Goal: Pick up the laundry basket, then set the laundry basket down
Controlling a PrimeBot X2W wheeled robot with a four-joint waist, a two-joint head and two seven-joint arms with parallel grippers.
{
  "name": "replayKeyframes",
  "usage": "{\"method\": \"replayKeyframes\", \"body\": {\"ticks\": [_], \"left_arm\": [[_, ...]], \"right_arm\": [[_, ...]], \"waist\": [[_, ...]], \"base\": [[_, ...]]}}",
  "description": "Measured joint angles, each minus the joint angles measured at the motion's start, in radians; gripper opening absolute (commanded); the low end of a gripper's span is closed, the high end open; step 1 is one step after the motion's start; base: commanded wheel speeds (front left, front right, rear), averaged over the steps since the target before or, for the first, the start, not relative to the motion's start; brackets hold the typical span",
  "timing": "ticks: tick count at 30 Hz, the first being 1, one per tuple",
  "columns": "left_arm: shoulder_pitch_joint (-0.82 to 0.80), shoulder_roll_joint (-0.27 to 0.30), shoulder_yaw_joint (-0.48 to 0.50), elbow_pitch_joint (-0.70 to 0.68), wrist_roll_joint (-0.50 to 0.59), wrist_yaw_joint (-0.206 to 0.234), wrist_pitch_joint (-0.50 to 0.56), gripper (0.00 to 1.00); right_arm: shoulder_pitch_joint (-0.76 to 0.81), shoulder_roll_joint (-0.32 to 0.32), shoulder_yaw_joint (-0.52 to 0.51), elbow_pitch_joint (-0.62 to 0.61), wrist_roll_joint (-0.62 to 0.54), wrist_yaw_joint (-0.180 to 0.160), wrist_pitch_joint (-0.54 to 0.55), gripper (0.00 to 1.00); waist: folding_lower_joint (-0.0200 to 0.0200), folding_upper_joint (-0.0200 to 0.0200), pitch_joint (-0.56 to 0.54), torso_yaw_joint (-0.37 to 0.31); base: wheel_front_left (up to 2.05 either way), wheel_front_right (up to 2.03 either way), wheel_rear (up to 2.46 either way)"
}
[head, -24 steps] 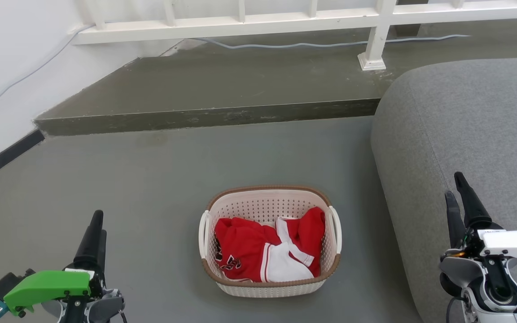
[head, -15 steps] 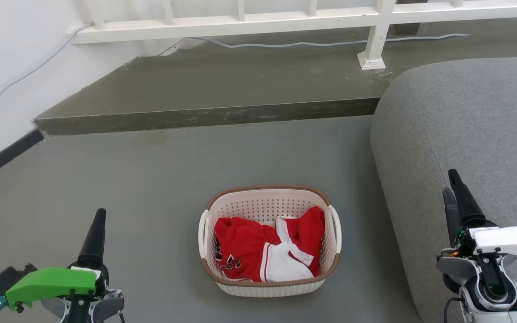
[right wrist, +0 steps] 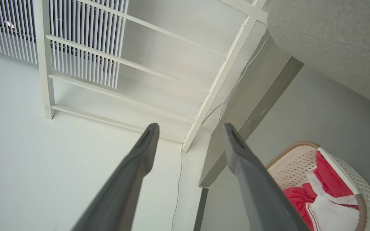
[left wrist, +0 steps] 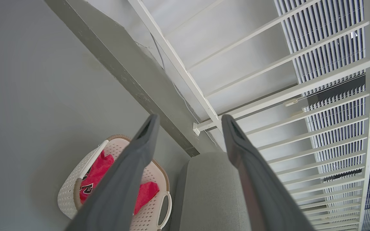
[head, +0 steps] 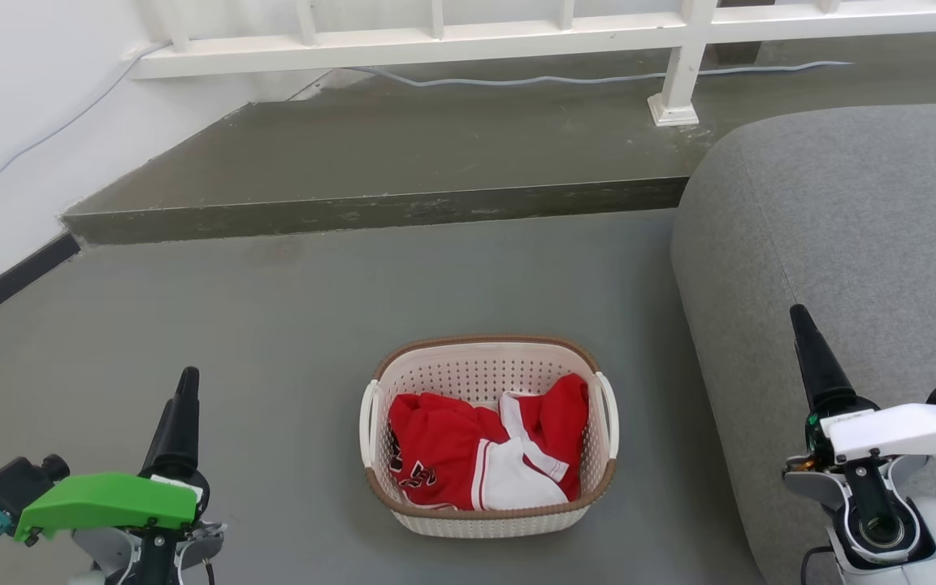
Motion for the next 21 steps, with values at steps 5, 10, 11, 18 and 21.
{"method": "replayKeyframes", "body": {"ticks": [5, 10, 11, 18, 21], "left_arm": [[0.0, 0.0, -0.001, -0.004, 0.089, 0.0, -0.01, 1.0], [0.0, 0.0, -0.009, -0.007, 0.169, 0.001, -0.03, 1.0], [0.0, 0.0, -0.011, -0.009, 0.186, 0.003, -0.031, 1.0], [0.0, -0.004, -0.028, -0.017, 0.288, 0.012, -0.054, 1.0], [0.0, -0.006, -0.031, -0.021, 0.347, 0.017, -0.068, 1.0]], "right_arm": [[0.0, -0.011, 0.021, 0.001, -0.077, 0.0, -0.017, 1.0], [-0.001, -0.012, 0.021, 0.001, -0.152, 0.0, -0.033, 1.0], [-0.002, -0.012, 0.021, 0.001, -0.166, 0.0, -0.035, 1.0], [-0.004, -0.015, 0.036, -0.001, -0.287, -0.009, -0.057, 1.0], [-0.004, -0.015, 0.044, -0.007, -0.347, -0.019, -0.069, 1.0]], "waist": [[0.0, 0.0, -0.001, 0.001], [0.0, 0.0, -0.003, 0.002], [0.0, 0.0, -0.003, 0.002], [0.0, 0.0, -0.006, 0.0], [0.0, 0.0, -0.006, -0.002]], "base": [[0.0, 0.0, 0.0], [0.0, 0.0, 0.0], [0.0, 0.0, 0.0], [0.0, 0.0, 0.0], [0.0, 0.0, 0.0]]}}
